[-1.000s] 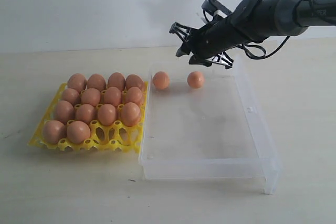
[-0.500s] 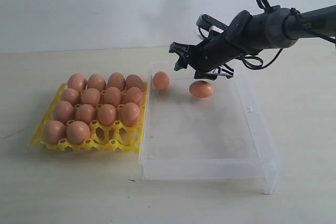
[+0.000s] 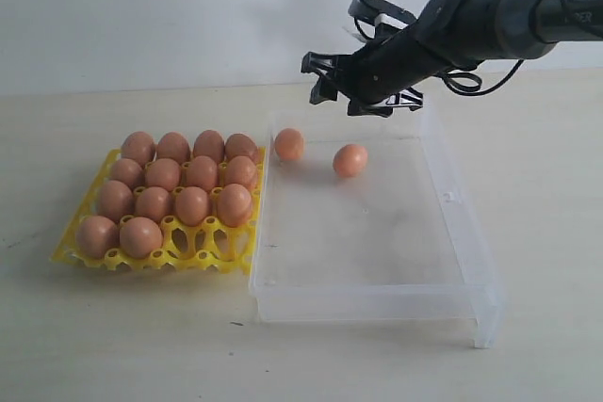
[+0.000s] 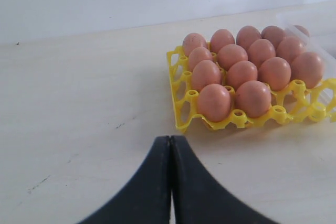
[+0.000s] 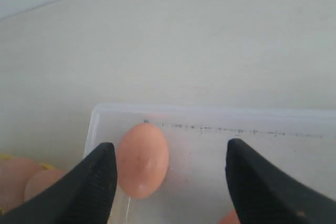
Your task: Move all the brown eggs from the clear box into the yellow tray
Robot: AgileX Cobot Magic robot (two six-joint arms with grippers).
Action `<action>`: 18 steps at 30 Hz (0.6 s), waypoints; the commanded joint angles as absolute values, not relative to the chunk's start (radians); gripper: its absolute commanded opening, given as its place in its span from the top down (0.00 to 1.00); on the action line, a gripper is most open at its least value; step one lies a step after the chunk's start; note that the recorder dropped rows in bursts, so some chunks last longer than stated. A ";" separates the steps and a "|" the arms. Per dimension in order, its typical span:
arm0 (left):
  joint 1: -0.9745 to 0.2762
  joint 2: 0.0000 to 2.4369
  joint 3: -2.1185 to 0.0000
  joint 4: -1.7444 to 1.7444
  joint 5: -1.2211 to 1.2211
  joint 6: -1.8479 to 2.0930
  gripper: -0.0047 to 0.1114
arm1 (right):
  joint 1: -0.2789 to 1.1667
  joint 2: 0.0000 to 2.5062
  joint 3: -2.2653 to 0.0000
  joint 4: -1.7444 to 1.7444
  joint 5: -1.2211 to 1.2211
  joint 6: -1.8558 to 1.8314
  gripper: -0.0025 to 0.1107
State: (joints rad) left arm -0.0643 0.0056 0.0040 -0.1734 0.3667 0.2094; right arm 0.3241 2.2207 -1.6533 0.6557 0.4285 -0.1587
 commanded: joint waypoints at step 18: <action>-0.069 0.000 0.000 -0.171 0.359 0.209 0.96 | 0.343 2.212 -1.644 0.546 0.571 -0.180 0.45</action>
